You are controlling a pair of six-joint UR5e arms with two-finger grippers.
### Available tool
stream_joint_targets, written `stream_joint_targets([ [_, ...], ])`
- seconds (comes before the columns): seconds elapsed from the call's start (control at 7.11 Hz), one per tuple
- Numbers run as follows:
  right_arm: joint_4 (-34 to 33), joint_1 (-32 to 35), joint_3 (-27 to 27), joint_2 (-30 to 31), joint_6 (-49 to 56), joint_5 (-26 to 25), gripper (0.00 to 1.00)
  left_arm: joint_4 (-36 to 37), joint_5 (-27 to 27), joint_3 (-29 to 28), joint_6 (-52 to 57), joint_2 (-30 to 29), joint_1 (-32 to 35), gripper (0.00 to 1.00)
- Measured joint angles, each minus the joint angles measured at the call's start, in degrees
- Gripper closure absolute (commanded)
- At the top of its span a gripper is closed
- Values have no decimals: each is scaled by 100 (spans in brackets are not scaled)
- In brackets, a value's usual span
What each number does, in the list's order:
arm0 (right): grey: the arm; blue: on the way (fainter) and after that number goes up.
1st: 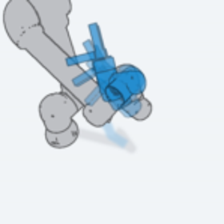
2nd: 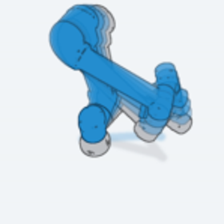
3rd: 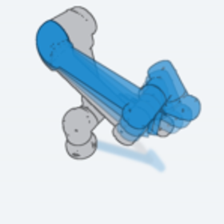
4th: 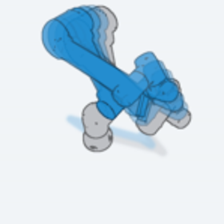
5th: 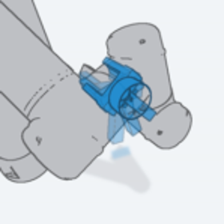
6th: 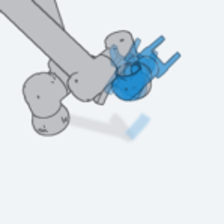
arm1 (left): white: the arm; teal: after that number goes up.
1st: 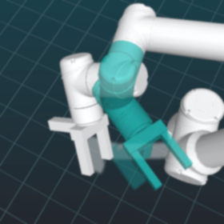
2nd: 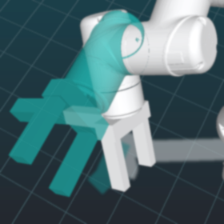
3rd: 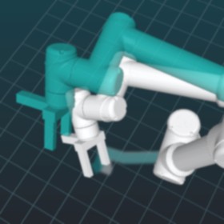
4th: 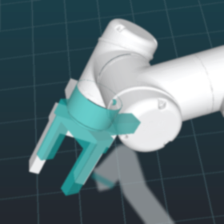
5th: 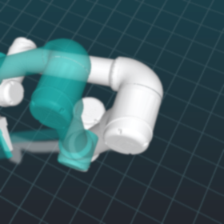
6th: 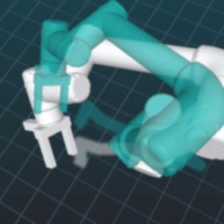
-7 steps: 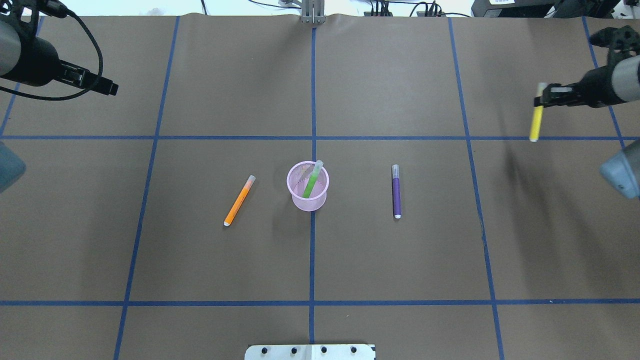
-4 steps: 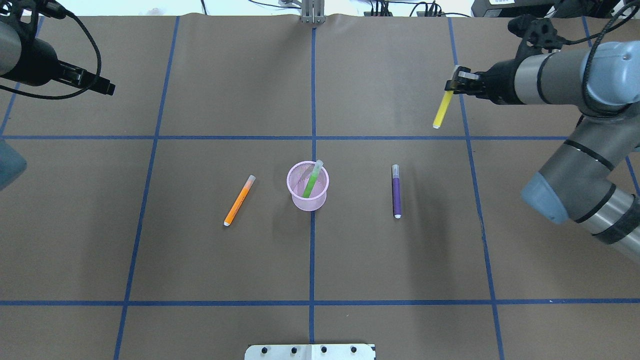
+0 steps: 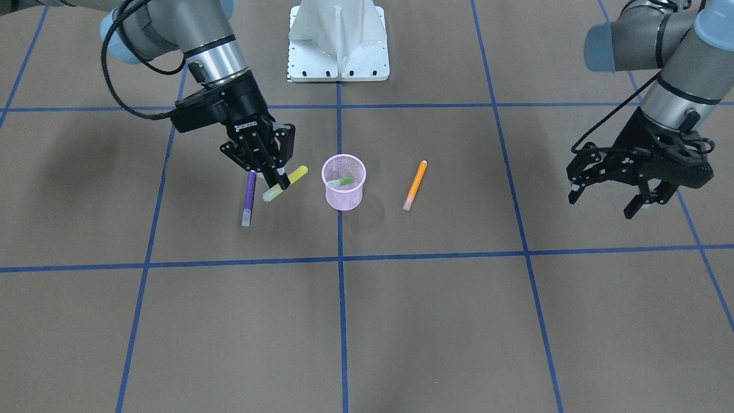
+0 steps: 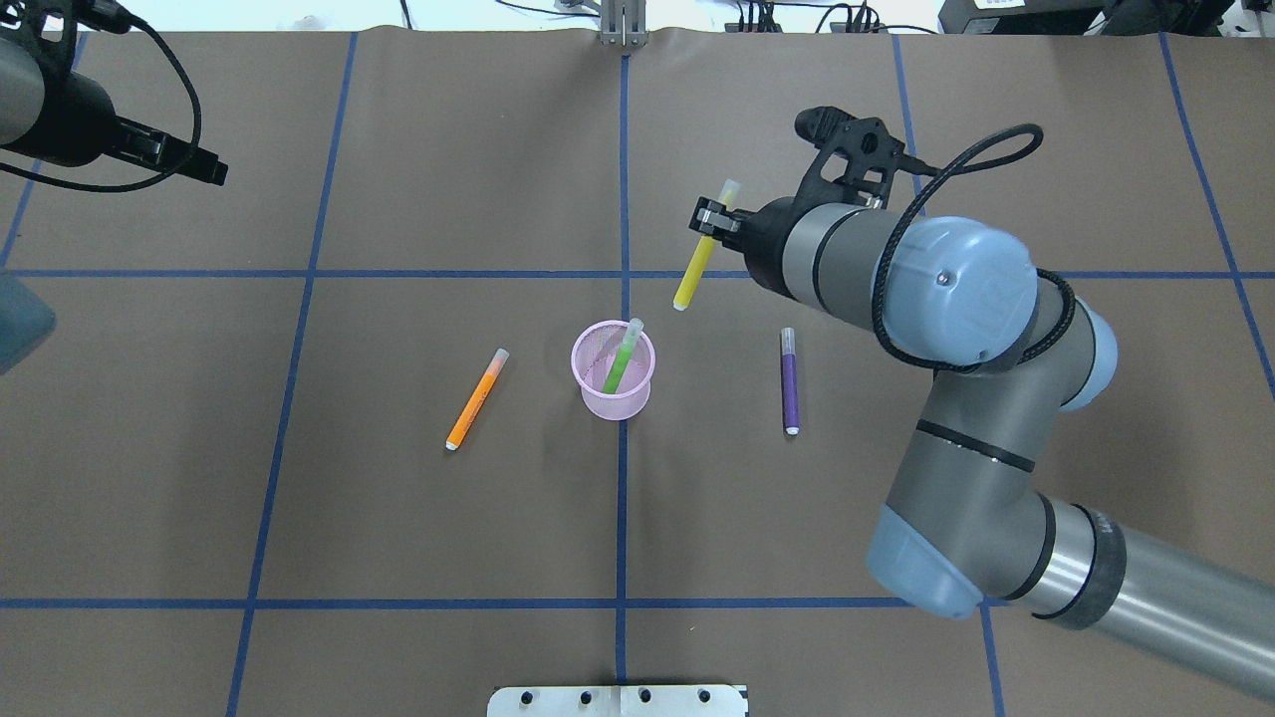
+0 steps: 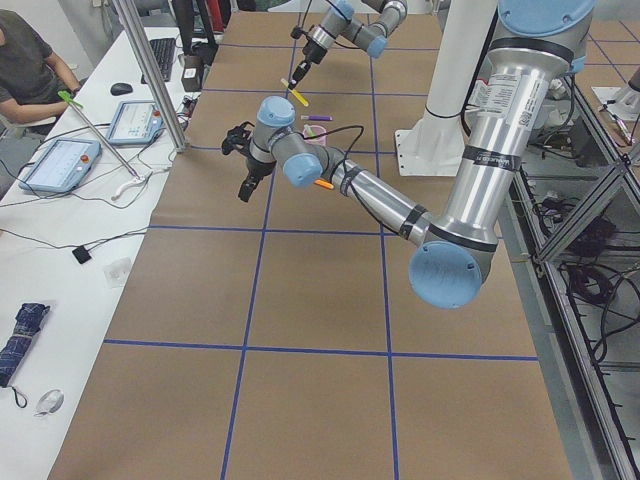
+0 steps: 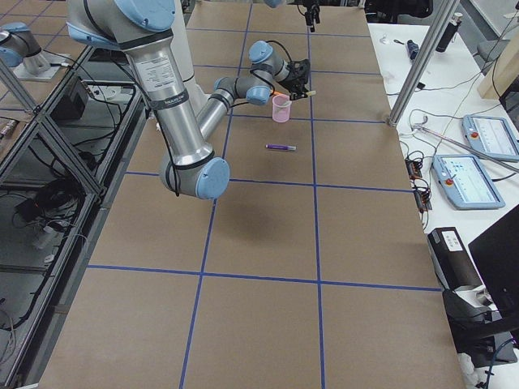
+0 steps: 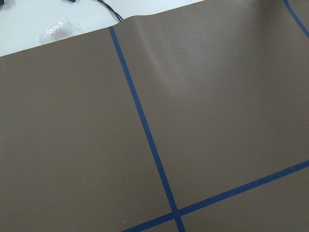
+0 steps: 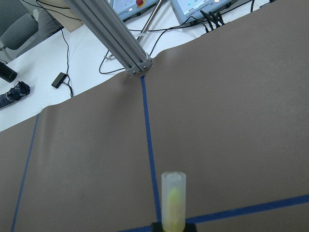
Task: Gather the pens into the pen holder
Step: 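Carry the yellow highlighter with the right gripper and drop it into the cup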
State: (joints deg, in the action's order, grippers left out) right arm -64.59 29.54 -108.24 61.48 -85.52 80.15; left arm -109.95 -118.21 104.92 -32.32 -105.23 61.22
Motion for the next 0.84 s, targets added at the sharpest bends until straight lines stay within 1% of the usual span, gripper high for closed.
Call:
stream_joint_targets([
  [0.14,-86,-343,8,-69,-32,-475,100,0,0,-1,-1,-3,3,1],
  [0.28,-154,-580,41,-116,-56,-830,100,0,0,0,-2,-6,3,1],
  [0.42,-213,-726,129,-198,-65,-1084,100,0,0,1,-4,-6,4,1],
  [0.7,-536,-839,322,-490,-73,-1280,100,0,0,1,-10,-6,4,1],
  [0.84,-620,-897,354,-547,-72,-1300,24,0,0,-2,-11,-6,4,1],
])
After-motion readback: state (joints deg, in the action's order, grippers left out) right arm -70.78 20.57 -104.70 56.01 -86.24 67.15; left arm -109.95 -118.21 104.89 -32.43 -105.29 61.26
